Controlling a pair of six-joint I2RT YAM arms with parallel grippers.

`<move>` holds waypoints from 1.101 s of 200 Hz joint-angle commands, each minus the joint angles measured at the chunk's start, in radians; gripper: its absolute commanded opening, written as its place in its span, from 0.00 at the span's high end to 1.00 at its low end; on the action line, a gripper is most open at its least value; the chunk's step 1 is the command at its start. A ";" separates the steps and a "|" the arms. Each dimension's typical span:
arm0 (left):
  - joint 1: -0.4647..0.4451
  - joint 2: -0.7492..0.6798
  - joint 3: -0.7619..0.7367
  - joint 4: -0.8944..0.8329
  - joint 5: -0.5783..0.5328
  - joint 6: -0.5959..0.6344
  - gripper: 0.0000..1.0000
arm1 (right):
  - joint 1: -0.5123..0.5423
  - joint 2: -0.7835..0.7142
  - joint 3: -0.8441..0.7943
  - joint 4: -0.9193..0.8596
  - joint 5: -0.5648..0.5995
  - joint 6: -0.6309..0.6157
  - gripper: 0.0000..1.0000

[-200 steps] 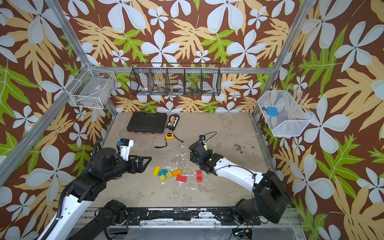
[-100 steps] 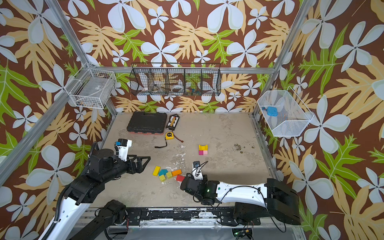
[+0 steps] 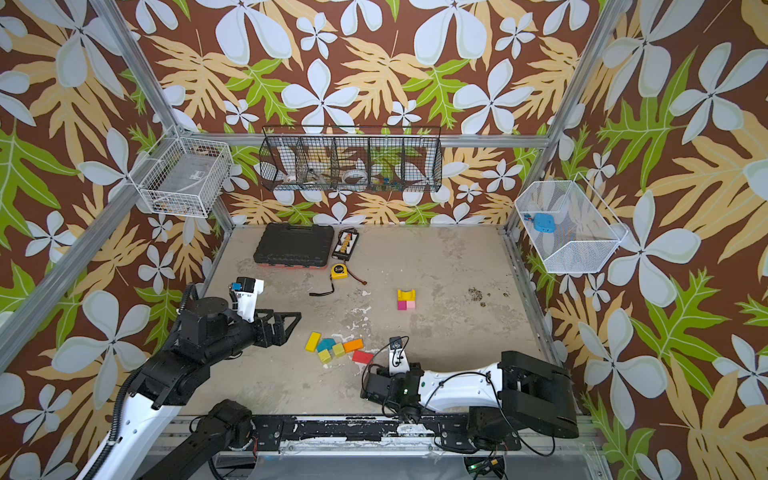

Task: Build the wood block tower
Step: 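Swing the right gripper back toward the block pile near the robot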

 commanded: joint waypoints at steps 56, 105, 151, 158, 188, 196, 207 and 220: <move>-0.002 -0.004 0.000 0.008 -0.009 -0.002 0.00 | -0.129 -0.018 -0.086 0.056 0.007 -0.052 0.25; -0.002 -0.005 0.000 0.009 -0.006 -0.002 0.00 | -0.211 -0.147 -0.163 0.098 -0.017 -0.098 0.25; -0.002 -0.006 0.002 0.007 -0.011 -0.002 0.00 | -0.327 -0.229 -0.243 0.176 -0.093 -0.166 0.25; -0.001 -0.008 0.001 0.007 -0.013 -0.004 0.00 | -0.343 -0.235 -0.252 0.185 -0.109 -0.168 0.25; -0.001 -0.011 0.001 0.005 -0.014 -0.003 0.00 | -0.376 -0.252 -0.259 0.200 -0.132 -0.186 0.26; -0.002 -0.013 0.001 0.005 -0.014 -0.004 0.00 | -0.382 -0.257 -0.254 0.194 -0.131 -0.190 0.26; -0.002 -0.012 0.002 0.006 -0.014 -0.004 0.00 | -0.389 -0.266 -0.246 0.187 -0.132 -0.195 0.26; -0.001 -0.014 0.002 0.005 -0.014 -0.004 0.00 | -0.391 -0.278 -0.232 0.172 -0.137 -0.198 0.26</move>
